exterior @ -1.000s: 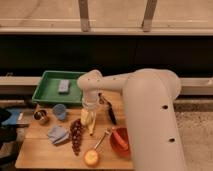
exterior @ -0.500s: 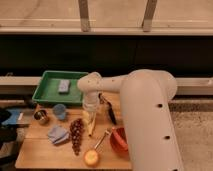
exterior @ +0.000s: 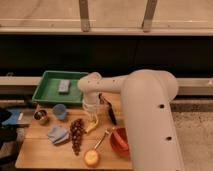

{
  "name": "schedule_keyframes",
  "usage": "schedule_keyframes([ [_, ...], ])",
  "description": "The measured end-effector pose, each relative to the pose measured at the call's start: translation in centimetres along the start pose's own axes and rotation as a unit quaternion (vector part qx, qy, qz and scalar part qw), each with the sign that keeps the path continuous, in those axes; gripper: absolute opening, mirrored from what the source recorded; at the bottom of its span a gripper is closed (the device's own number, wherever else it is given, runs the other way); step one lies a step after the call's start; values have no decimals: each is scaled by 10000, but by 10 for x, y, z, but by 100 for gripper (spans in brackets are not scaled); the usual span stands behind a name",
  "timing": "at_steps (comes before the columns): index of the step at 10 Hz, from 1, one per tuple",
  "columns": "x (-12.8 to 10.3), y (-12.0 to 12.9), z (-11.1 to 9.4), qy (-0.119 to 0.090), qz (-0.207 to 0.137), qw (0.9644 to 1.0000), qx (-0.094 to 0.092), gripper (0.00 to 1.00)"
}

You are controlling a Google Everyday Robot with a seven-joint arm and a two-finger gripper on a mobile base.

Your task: Place banana in metal cup

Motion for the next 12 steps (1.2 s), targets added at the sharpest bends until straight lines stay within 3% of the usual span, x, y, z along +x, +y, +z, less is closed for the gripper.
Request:
schedule_keyframes([
  [4, 11, -7, -45, -666, 96, 9977, 77, 0],
  [6, 8, -10, -57, -963, 68, 9953, 100, 0],
  [10, -2, -21, -120, -1597, -9, 9867, 318, 0],
  [12, -18, -22, -164, -1906, -157, 9798, 584, 0],
])
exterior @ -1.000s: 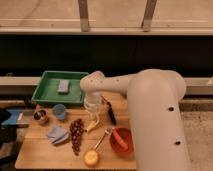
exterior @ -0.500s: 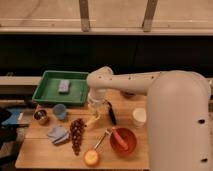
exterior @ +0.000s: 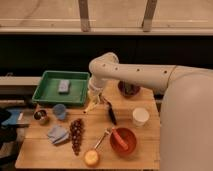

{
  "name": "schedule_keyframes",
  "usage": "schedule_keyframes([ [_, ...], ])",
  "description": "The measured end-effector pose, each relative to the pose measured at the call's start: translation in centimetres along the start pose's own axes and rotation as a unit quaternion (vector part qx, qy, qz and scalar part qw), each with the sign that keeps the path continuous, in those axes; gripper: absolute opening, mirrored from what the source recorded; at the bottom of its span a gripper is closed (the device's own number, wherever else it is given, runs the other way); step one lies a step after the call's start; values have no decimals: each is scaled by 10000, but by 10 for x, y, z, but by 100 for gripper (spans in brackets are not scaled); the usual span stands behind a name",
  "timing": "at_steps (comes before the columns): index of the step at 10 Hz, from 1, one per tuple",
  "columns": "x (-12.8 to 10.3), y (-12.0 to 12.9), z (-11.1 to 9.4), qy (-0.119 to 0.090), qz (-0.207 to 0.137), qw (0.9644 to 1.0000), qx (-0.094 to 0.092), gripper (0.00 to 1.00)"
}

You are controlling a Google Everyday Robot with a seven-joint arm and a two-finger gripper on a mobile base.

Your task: Place banana in metal cup

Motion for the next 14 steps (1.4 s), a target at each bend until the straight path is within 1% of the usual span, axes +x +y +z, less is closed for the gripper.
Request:
schedule_keyframes([
  [1, -13, -1, -10, -115, -84, 9999, 90, 0],
  [2, -33, 1, -19, -275, -212, 9992, 194, 0],
  [3, -45, 4, -22, -384, -315, 9985, 224, 0],
  [4, -52, 2, -26, -482, -374, 9978, 244, 0],
  [5, -63, 1, -31, -623, -491, 9966, 226, 0],
  [6, -72, 5, -33, -698, -570, 9958, 172, 0],
  [7, -73, 8, -32, -704, -581, 9957, 143, 0],
  [9, -71, 4, -34, -704, -555, 9958, 167, 0],
  [14, -71, 7, -31, -688, -613, 9956, 167, 0],
])
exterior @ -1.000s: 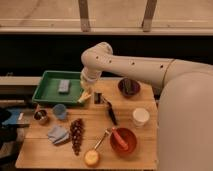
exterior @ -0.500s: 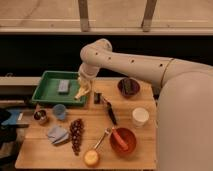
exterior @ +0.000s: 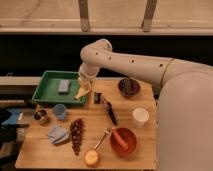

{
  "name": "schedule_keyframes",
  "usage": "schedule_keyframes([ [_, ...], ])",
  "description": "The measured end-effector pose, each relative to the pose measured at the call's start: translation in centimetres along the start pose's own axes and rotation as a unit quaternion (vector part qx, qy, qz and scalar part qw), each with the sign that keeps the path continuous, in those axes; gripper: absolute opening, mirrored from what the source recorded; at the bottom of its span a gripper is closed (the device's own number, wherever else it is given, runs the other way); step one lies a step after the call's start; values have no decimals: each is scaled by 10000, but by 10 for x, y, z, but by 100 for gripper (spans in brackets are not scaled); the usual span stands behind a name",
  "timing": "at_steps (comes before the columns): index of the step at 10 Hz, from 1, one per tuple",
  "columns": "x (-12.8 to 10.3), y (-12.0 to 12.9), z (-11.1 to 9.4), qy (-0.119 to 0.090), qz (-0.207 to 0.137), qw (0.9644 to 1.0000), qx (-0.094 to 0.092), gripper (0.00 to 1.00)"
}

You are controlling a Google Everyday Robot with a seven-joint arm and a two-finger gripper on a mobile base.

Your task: Place banana in metal cup

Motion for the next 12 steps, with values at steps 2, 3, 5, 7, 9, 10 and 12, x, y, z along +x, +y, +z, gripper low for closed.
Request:
schedule_keyframes([
  [2, -9, 9, 5, 21, -205, 9998, 19, 0],
  [3, -12, 12, 7, 32, -275, 9996, 11, 0],
  [5, -15, 11, 9, 50, -351, 9994, 43, 0],
  [7, -24, 16, 13, 36, -464, 9989, -10, 0],
  [9, -41, 23, 22, -10, -624, 9980, -84, 0],
  [10, -51, 28, 27, -30, -699, 9975, -121, 0],
  [12, -81, 46, 43, -69, -1007, 9948, -144, 0],
])
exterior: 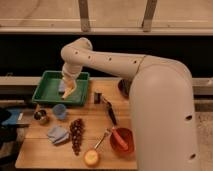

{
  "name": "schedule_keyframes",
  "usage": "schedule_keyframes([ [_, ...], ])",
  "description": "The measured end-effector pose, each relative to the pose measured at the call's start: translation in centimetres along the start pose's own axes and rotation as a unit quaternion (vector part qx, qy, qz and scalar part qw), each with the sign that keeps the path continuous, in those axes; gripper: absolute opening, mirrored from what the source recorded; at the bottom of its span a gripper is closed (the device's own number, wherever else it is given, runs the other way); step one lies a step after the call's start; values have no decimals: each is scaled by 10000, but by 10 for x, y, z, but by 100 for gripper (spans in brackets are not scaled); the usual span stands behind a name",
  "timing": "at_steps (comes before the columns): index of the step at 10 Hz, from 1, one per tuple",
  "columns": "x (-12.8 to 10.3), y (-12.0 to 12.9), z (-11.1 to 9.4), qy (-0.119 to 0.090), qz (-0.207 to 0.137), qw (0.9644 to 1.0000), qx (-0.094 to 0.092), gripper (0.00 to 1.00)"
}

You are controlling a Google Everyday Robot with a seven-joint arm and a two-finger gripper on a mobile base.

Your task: Place banana in metal cup

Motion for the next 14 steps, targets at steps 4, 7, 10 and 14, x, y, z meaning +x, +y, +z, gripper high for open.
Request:
schedule_keyframes([
  [4, -41, 41, 29, -176, -668, 9972, -292, 0],
  [7, -45, 51, 31, -211, -802, 9958, -392, 0],
  [10, -46, 52, 32, -204, -823, 9956, -401, 0],
  [14, -44, 72, 61, -249, -853, 9938, -660, 0],
])
